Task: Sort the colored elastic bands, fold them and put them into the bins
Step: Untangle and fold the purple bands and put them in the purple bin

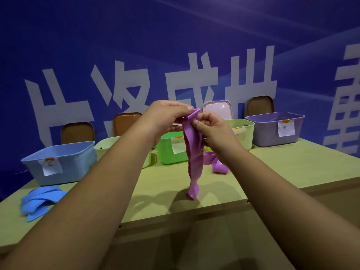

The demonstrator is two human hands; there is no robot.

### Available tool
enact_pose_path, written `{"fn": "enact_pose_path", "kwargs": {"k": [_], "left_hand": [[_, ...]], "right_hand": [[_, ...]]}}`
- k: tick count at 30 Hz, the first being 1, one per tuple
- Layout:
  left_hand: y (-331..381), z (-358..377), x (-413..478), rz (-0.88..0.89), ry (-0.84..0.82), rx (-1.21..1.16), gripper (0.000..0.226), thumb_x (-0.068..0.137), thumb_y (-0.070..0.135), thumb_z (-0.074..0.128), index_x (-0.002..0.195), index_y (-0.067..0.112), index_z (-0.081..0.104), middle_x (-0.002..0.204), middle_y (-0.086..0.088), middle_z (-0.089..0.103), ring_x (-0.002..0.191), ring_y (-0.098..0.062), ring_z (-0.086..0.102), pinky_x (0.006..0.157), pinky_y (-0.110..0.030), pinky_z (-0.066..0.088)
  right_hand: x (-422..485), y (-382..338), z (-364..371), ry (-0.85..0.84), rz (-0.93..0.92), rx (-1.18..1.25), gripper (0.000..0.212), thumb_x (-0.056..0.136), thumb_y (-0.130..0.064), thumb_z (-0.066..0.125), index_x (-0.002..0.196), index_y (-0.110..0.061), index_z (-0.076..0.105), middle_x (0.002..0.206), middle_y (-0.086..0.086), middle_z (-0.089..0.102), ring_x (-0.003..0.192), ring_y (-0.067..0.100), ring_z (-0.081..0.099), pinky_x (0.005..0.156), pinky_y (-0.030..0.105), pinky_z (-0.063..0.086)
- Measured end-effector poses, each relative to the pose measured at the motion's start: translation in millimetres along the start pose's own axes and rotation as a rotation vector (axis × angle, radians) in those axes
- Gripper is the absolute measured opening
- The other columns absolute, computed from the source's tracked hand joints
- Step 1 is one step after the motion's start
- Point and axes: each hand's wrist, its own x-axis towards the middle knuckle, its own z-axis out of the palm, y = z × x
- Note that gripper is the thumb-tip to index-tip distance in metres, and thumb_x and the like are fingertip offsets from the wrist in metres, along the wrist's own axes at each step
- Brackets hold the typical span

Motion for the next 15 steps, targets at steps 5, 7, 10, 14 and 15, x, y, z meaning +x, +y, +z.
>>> {"fn": "enact_pose_path", "kwargs": {"k": [5, 7, 10, 14, 15], "left_hand": [[-4.3, 2.3, -0.8, 0.062, 0.013, 0.065, 0.021, 0.104, 0.025, 0.066, 0.114, 0.02, 0.084, 0.106, -0.001, 0.082, 0.101, -0.017, 0.078, 0.087, -0.032, 0.064], [-5.2, 3.5, -2.9, 0.099, 0.02, 0.119, 0.023, 0.104, 0.021, 0.064, 0.115, 0.024, 0.084, 0.107, 0.003, 0.082, 0.102, -0.015, 0.077, 0.088, -0.031, 0.064], [-9.0, 3.9, -6.6, 0.169, 0.0, 0.213, 0.032, 0.098, 0.012, 0.068, 0.123, 0.027, 0.08, 0.112, 0.008, 0.079, 0.106, -0.01, 0.073, 0.088, -0.026, 0.063], [-17.0, 7.9, -7.0, 0.269, 0.042, 0.337, 0.043, 0.093, 0.012, 0.079, 0.132, 0.03, 0.074, 0.118, 0.012, 0.075, 0.107, 0.001, 0.07, 0.091, -0.02, 0.06], [-18.3, 10.4, -7.0, 0.288, 0.067, 0.347, 0.042, 0.094, 0.013, 0.08, 0.132, 0.029, 0.074, 0.117, 0.014, 0.075, 0.104, 0.005, 0.069, 0.087, -0.014, 0.058]], "right_hand": [[1.6, 0.2, -2.7, 0.007, 0.01, 0.0, 0.008, 0.105, -0.022, 0.068, 0.112, -0.017, 0.07, 0.085, -0.001, 0.073, 0.078, 0.012, 0.068, 0.064, 0.029, 0.055], [2.3, 0.5, -3.7, 0.013, 0.014, 0.002, 0.008, 0.105, -0.023, 0.069, 0.111, -0.017, 0.071, 0.085, 0.0, 0.073, 0.078, 0.013, 0.067, 0.063, 0.029, 0.053], [2.7, 0.8, -4.6, 0.022, 0.011, 0.004, 0.011, 0.104, -0.026, 0.071, 0.11, -0.018, 0.073, 0.089, 0.009, 0.074, 0.079, 0.018, 0.065, 0.065, 0.032, 0.051], [2.5, 0.3, -6.1, 0.03, 0.017, 0.007, 0.013, 0.103, -0.026, 0.07, 0.111, -0.018, 0.076, 0.093, 0.008, 0.075, 0.083, 0.021, 0.066, 0.074, 0.043, 0.052], [2.3, -0.1, -6.6, 0.027, 0.018, 0.004, 0.012, 0.104, -0.026, 0.07, 0.111, -0.018, 0.076, 0.093, 0.007, 0.076, 0.083, 0.021, 0.066, 0.074, 0.042, 0.053]]}}
